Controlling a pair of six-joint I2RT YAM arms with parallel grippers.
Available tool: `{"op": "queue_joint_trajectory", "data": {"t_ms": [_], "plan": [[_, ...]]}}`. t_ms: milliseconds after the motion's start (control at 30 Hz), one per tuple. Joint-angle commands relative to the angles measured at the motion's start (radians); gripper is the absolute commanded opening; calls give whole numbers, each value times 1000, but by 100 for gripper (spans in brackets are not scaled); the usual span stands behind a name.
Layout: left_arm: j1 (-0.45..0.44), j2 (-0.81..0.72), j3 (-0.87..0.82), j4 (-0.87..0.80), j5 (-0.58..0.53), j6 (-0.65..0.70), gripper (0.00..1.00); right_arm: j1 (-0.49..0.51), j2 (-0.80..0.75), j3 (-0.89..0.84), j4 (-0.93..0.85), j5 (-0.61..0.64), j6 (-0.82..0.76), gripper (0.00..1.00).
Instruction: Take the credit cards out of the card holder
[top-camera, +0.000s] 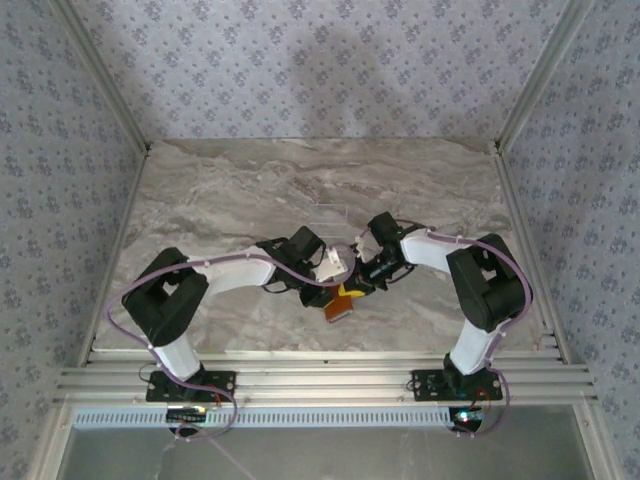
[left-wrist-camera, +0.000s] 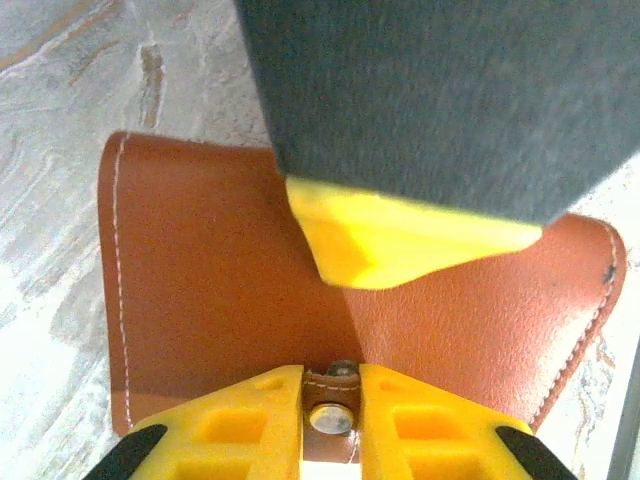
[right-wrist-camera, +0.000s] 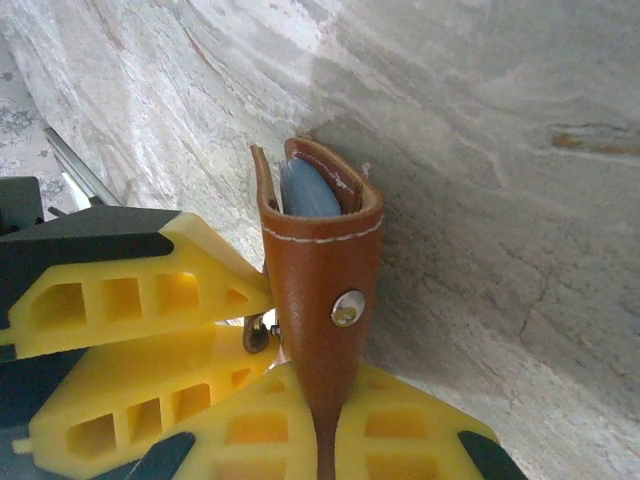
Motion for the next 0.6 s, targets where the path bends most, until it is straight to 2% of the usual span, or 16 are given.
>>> {"op": "queue_joint_trajectory", "data": {"t_ms": [0,167,300,400,567], "plan": [[22,-48,-32,4,-41,-16,19,-26,-42,-2,-25,26,10,0],[44,-98,-61,20,-87,-54,22,-43,-74,-33,26,71,52,0],[69,-140,-86,64,-162,-155,34,-23,-81,-82,167,111,155,1],[95,-167,-95,73,-223,-262,44,2,-83,-124,292,150,240,3],[142,-229,-103,67,-321,-505,51,48,-75,-175,475,214,377,5]]}}
